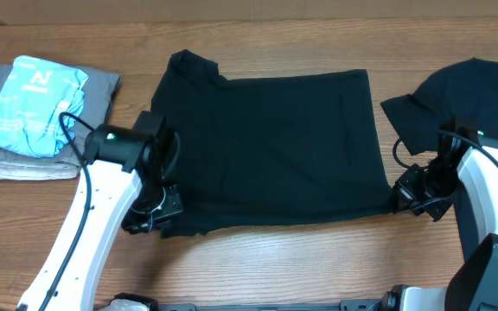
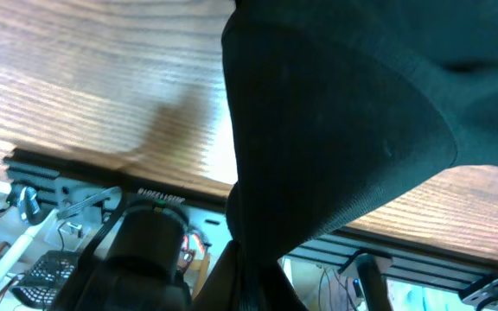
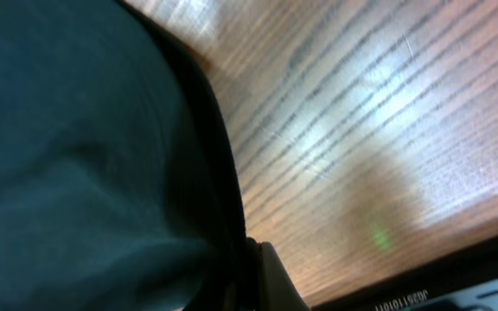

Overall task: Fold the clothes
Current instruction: 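Lift the bottom hem with both grippers and fold it up toward the collar, then lay the folded hem down near the top edge with both grippers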

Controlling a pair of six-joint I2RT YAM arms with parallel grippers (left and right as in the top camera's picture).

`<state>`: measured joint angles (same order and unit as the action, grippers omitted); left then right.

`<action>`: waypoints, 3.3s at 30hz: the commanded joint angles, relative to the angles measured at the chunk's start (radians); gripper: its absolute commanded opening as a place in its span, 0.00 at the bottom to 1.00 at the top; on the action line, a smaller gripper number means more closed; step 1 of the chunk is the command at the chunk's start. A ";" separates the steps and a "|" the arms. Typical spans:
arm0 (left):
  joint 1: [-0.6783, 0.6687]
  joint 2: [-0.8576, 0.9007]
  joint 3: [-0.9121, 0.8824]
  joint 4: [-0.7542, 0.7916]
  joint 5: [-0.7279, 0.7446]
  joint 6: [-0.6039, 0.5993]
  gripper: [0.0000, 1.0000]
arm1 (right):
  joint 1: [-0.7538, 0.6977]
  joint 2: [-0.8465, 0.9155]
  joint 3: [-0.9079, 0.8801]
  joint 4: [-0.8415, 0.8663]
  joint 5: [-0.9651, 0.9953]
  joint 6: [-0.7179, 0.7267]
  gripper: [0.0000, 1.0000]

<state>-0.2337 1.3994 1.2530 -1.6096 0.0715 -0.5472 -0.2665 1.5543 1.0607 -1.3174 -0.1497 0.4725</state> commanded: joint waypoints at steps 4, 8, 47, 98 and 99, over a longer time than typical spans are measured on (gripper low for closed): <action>0.004 -0.167 0.016 -0.060 -0.057 -0.019 0.04 | 0.003 0.000 0.027 -0.048 0.015 -0.010 0.04; 0.004 -0.211 0.015 -0.080 -0.056 -0.016 0.04 | 0.003 -0.001 0.027 -0.077 0.013 -0.009 0.04; 0.188 0.114 -0.042 0.420 0.033 0.148 0.04 | 0.111 0.013 0.109 0.222 -0.013 0.055 0.04; 0.174 0.377 -0.042 0.924 -0.059 0.151 0.04 | 0.233 0.216 0.039 0.674 0.060 0.077 0.04; 0.173 0.379 -0.042 0.935 -0.053 0.152 0.04 | 0.233 0.216 0.039 0.679 0.060 0.077 0.04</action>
<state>-0.0525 1.7683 1.2102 -0.7036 0.0216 -0.4137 -0.0376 1.7649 1.1030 -0.6556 -0.1001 0.5495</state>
